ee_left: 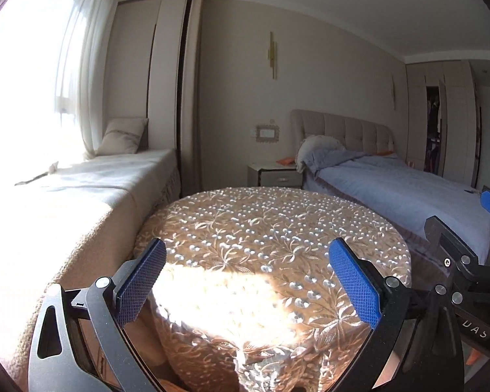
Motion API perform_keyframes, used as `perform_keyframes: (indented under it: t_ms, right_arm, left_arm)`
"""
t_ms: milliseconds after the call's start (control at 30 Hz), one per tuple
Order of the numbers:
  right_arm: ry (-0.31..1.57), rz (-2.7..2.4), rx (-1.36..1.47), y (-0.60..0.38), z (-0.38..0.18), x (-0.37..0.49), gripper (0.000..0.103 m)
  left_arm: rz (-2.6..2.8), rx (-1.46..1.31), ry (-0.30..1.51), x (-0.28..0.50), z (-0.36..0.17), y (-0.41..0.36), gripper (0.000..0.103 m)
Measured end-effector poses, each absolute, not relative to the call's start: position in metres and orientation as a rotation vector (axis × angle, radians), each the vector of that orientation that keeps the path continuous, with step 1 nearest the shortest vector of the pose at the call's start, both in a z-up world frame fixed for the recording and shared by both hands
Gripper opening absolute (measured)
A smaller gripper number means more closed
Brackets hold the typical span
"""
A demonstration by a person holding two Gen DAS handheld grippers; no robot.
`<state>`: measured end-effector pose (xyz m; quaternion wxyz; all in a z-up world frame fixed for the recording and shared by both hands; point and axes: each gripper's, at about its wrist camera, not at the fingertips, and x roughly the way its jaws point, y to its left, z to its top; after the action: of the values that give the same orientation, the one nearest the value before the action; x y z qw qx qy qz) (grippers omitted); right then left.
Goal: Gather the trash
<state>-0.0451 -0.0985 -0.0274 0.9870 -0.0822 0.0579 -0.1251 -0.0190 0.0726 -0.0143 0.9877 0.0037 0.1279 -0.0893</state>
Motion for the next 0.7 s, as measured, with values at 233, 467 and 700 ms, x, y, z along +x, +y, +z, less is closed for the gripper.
perform_keyframes:
  t_ms: [233,467,700]
  right_arm:
    - [0.14,-0.259,-0.155,-0.1004,-0.0279,-0.0439,0.098]
    - [0.167,-0.246,-0.145,-0.1017,-0.0283,-0.0451,0.098]
    - [0.181,-0.236,-0.143,-0.0994,-0.0308,-0.0437,0.098]
  left_arm:
    - [-0.213,-0.023,0.281,-0.0165,-0.0203,0.0738,0.098]
    - [-0.179,0.016,0.262,-0.02,-0.0192,0.0693,0.098]
    - [-0.19,0.01,0.276,-0.0167,-0.0193,0.0719,0.098]
